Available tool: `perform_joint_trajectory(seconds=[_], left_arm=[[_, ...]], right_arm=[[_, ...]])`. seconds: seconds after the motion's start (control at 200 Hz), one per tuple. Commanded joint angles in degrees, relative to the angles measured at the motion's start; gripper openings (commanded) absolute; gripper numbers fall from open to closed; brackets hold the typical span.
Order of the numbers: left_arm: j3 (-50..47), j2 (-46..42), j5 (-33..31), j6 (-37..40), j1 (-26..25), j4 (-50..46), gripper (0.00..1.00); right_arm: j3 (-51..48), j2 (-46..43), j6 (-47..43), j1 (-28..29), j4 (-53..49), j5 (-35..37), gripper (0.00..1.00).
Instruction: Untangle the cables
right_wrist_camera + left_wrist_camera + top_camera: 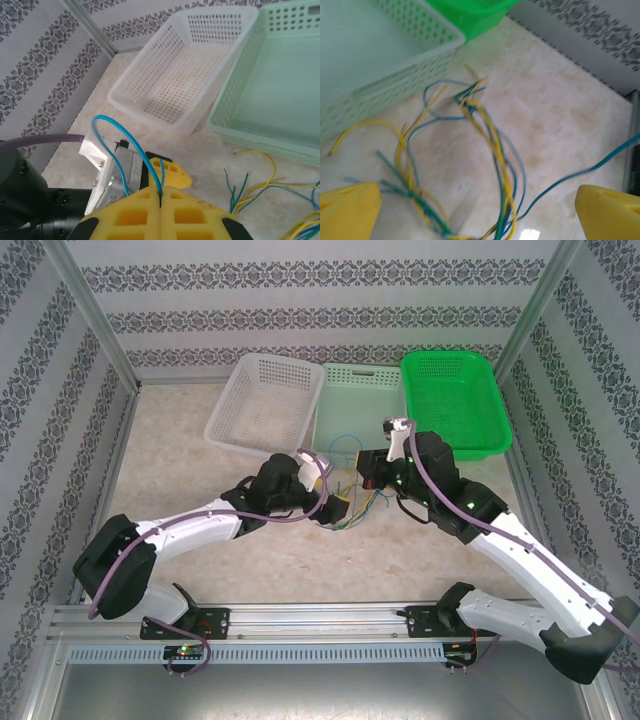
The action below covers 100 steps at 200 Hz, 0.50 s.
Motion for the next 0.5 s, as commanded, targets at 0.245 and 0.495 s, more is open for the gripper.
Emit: perform_joint_trajectory(seconds=[0.245,0.495], left_arm=[[5.1,5.1,5.1,-0.3,-4.5,5.6,1.0],[7.7,6.3,-2.9,-3.9,-4.8,1.9,0.32]], right_arm=[[0.1,2.0,3.4,1.4,3.5,1.2,0.0],[-0.9,0.8,4.2,1.6,2.4,2.8,0.0]])
